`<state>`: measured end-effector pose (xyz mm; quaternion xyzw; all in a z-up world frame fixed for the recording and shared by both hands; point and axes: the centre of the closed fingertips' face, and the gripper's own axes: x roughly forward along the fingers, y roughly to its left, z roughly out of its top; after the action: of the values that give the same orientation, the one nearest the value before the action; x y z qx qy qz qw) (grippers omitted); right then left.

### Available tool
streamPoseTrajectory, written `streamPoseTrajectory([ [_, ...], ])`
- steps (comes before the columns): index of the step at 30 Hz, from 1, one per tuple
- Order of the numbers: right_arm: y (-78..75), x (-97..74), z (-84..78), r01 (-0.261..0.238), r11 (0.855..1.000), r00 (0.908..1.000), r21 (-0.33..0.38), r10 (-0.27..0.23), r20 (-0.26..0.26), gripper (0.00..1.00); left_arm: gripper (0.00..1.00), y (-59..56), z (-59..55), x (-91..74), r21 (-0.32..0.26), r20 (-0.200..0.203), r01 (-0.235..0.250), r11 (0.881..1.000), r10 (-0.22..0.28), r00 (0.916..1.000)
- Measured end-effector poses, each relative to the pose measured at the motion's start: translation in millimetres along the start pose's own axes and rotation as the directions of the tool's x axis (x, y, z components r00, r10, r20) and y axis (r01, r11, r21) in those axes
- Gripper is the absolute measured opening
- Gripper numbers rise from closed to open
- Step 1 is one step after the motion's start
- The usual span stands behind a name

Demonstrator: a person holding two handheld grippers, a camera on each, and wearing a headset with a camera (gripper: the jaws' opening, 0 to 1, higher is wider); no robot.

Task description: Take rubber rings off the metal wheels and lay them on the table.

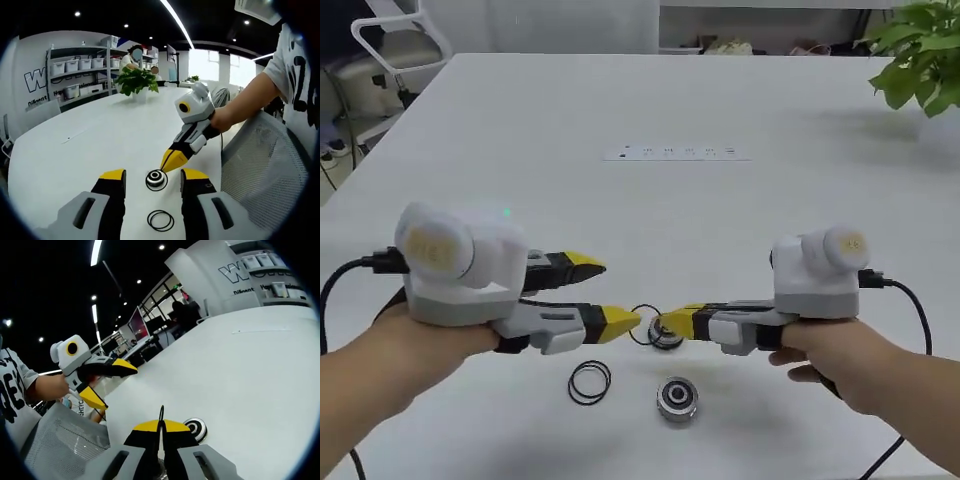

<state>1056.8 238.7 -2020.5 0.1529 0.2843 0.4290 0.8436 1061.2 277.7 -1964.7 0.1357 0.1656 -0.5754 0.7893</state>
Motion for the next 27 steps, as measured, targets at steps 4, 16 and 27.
streamPoseTrajectory([
  [4, 3.7, 2.8, -1.3, -0.014, 1.000, 0.9999, 0.004, 0.014, -0.006, 0.00, 0.44, 0.2, 0.5, -17.6, -0.009, 0.013, -0.019, 1.000, 0.020, 0.9997],
  [16, 22.2, 20.4, -9.1, -0.058, 0.998, 0.9973, 0.011, 0.059, -0.043, 0.00, 0.55, -3.4, -15.4, -51.9, -0.053, 0.019, -0.064, 0.997, 0.065, 0.9977],
  [27, 35.2, 45.0, -23.8, -0.087, 0.996, 0.9916, 0.004, 0.087, -0.096, 0.00, 0.56, 1.6, -33.2, -72.5, -0.093, 0.012, -0.124, 0.988, 0.126, 0.9919],
])
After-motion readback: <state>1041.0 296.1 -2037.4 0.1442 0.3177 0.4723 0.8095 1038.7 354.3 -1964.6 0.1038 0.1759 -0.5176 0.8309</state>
